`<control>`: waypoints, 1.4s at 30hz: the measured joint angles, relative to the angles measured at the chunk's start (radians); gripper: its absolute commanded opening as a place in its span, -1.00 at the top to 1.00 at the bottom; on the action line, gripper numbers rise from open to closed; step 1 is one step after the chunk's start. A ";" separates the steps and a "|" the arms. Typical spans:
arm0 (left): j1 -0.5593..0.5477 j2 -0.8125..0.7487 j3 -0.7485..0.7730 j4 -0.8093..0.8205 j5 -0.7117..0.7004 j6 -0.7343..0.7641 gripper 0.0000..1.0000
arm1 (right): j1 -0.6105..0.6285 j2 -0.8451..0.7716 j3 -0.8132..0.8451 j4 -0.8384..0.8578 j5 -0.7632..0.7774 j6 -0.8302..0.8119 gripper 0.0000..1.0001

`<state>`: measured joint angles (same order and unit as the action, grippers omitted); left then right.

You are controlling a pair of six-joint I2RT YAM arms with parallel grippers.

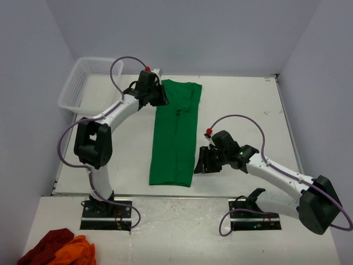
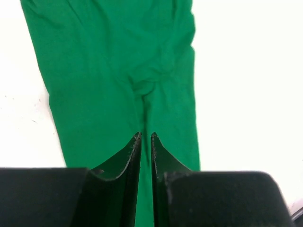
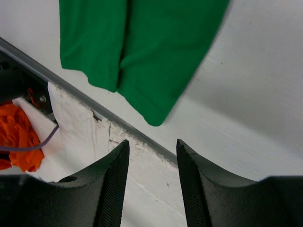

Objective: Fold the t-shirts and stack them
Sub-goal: Rotate the tshirt 90 degrees

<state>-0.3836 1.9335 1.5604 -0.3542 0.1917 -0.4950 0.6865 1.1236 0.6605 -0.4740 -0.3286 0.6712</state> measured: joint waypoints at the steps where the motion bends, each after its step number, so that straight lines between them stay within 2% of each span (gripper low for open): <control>1: -0.008 -0.032 -0.014 -0.004 -0.016 -0.008 0.71 | 0.023 -0.002 -0.019 0.023 -0.004 0.024 0.09; 6: -0.040 -0.206 -0.145 -0.022 -0.084 -0.045 0.72 | 0.105 0.000 -0.103 0.114 -0.005 0.113 0.08; 11: -0.063 -0.333 -0.261 -0.057 -0.141 -0.064 0.70 | 0.133 0.045 -0.161 0.199 -0.002 0.176 0.00; 24: -0.110 -0.523 -0.440 -0.153 -0.213 -0.059 0.68 | 0.143 0.213 -0.178 0.380 -0.008 0.246 0.05; 35: -0.110 -0.571 -0.513 -0.218 -0.238 -0.059 0.66 | 0.193 0.267 -0.178 0.446 -0.006 0.295 0.38; 39: -0.110 -0.581 -0.540 -0.243 -0.248 -0.060 0.62 | 0.197 0.280 -0.179 0.460 -0.005 0.305 0.63; 41: -0.110 -0.586 -0.558 -0.261 -0.252 -0.061 0.52 | 0.197 0.282 -0.179 0.460 -0.003 0.309 0.74; 42: -0.110 -0.589 -0.571 -0.266 -0.252 -0.062 0.46 | 0.197 0.282 -0.179 0.460 -0.003 0.310 0.89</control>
<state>-0.4934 1.3441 0.9897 -0.6205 -0.0605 -0.5568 0.8837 1.4052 0.4820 -0.0135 -0.3313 0.9810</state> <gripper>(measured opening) 0.227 0.147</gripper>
